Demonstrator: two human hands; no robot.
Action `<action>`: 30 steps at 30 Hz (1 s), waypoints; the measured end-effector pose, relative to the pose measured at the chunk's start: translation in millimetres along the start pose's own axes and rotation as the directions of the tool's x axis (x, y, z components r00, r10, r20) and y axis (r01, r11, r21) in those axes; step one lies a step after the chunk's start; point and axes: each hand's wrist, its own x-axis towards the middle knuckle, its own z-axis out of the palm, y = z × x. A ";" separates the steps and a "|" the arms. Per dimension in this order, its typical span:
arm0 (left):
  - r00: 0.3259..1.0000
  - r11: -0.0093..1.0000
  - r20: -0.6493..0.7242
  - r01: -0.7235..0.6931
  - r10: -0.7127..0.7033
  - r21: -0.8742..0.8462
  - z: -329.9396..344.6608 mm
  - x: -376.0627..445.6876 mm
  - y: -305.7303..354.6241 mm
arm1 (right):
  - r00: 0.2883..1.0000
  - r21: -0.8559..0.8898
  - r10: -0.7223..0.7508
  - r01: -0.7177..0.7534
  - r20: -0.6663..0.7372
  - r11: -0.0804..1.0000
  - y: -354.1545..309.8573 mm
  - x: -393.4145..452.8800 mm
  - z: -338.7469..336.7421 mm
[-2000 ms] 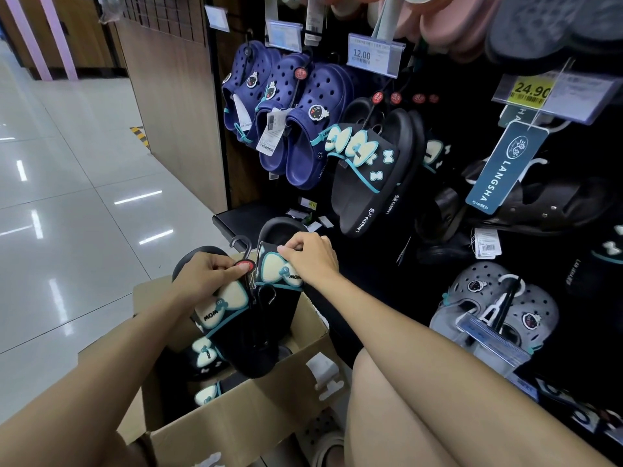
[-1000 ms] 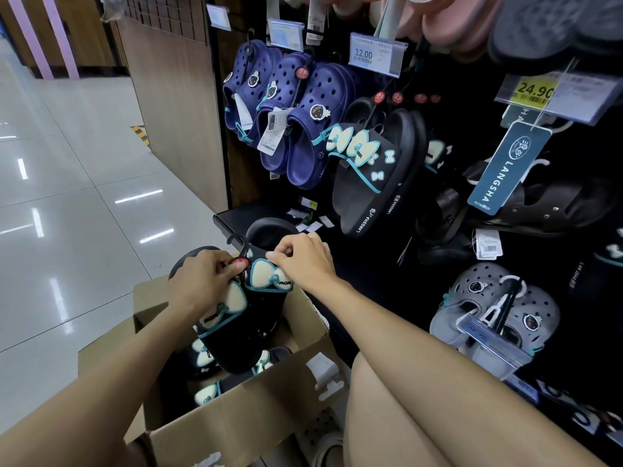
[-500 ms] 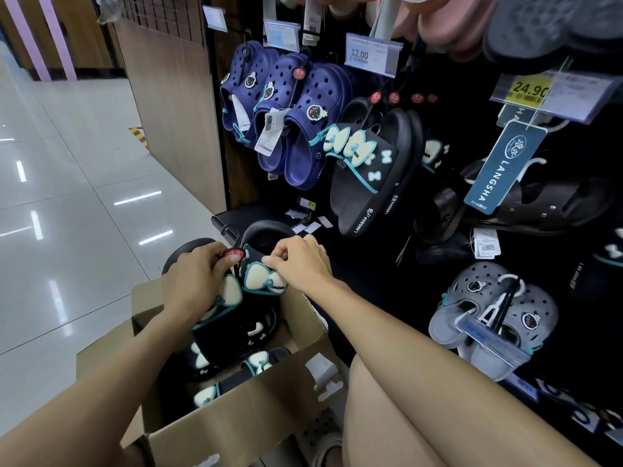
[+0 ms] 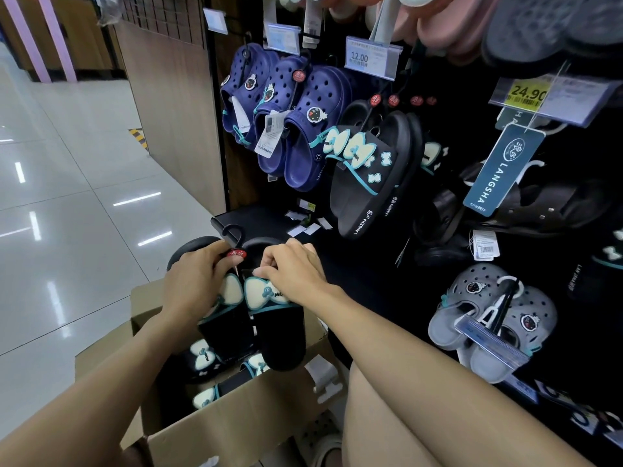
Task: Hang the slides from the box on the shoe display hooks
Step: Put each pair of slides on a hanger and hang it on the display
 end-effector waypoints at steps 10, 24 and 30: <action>0.996 0.996 -0.044 0.069 -0.072 -0.063 -4.0 0.2 -6.2 | 0.992 -0.023 -0.017 0.020 0.124 1.000 1.1 -1.8 0.3; 0.995 0.967 0.104 0.035 -0.009 -0.251 8.2 9.2 -12.1 | 0.999 0.588 -0.021 0.042 -0.042 0.808 -6.4 -2.1 -13.8; 0.987 0.960 0.133 -0.045 0.085 -0.278 8.9 9.9 -1.1 | 0.993 0.609 -0.007 0.076 -0.115 0.790 -6.4 1.7 -11.6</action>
